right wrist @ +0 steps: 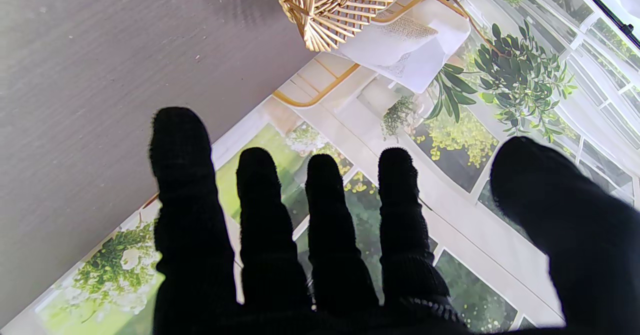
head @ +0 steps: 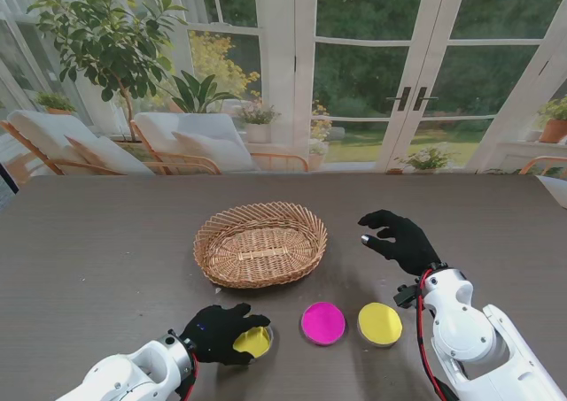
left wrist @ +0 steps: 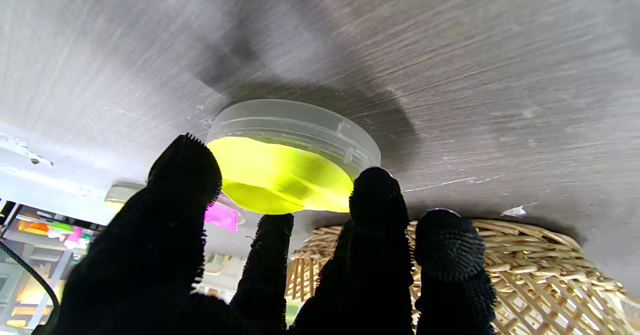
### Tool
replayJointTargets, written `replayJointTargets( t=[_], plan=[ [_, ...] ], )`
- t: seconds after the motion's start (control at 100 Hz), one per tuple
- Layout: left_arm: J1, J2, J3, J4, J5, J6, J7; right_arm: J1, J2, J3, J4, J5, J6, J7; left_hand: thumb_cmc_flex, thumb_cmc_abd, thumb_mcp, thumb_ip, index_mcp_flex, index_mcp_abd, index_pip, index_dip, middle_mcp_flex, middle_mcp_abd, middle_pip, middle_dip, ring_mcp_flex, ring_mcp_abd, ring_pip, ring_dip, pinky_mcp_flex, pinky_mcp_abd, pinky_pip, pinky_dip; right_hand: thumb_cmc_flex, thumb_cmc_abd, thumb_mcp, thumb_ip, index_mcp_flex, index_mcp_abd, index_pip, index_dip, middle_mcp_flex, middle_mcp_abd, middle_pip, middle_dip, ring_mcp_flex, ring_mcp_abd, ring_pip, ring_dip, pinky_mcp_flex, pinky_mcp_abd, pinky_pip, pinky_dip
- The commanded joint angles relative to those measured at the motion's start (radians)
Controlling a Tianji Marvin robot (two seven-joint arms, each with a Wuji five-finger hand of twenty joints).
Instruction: Stack culture dishes into a storage basket
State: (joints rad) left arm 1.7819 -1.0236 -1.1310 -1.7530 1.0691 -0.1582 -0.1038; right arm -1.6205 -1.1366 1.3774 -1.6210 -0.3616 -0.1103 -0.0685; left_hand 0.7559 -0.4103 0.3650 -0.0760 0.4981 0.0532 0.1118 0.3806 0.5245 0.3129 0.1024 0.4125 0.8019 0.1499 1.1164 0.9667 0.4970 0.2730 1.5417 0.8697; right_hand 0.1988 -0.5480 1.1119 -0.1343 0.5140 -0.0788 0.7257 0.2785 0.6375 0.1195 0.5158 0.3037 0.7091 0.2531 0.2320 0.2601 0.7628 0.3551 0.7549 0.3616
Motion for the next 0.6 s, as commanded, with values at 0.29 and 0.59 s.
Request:
replayJointTargets(
  t=[0.29,0.59],
  plan=[
    [0.046,-0.008,-0.07,-0.064,0.032,-0.02,0.041,-0.004,-0.002,-0.003,-0.004,0.0,0.002,0.018,0.006,0.118,-0.208,0.051,-0.041,-0.01,-0.02,-0.044,-0.056,-0.05,-0.013,-0.054,-0.061,0.069,-0.102,-0.023,-0.038,-0.01,-0.022,0.045,0.014,-0.006,-0.022,0.016,0.006,-0.002,0.0,-0.004,-0.002,0.014,-0.014,-0.015,-0.005,0.004,0.009,0.007,-0.447,0.01,-0.024,0.023],
    [0.045,-0.036,-0.147,-0.11,-0.06,-0.031,0.139,-0.003,-0.001,-0.005,-0.003,-0.002,-0.001,0.019,0.051,0.217,-0.328,0.064,-0.033,0.023,-0.015,-0.042,-0.012,-0.064,-0.008,-0.055,-0.153,0.145,-0.27,-0.072,-0.124,0.025,-0.087,0.092,0.013,-0.009,-0.023,0.016,0.005,-0.004,-0.001,-0.005,-0.004,0.014,-0.014,-0.015,-0.008,0.004,0.008,0.007,-0.448,0.01,-0.025,0.023]
  ],
)
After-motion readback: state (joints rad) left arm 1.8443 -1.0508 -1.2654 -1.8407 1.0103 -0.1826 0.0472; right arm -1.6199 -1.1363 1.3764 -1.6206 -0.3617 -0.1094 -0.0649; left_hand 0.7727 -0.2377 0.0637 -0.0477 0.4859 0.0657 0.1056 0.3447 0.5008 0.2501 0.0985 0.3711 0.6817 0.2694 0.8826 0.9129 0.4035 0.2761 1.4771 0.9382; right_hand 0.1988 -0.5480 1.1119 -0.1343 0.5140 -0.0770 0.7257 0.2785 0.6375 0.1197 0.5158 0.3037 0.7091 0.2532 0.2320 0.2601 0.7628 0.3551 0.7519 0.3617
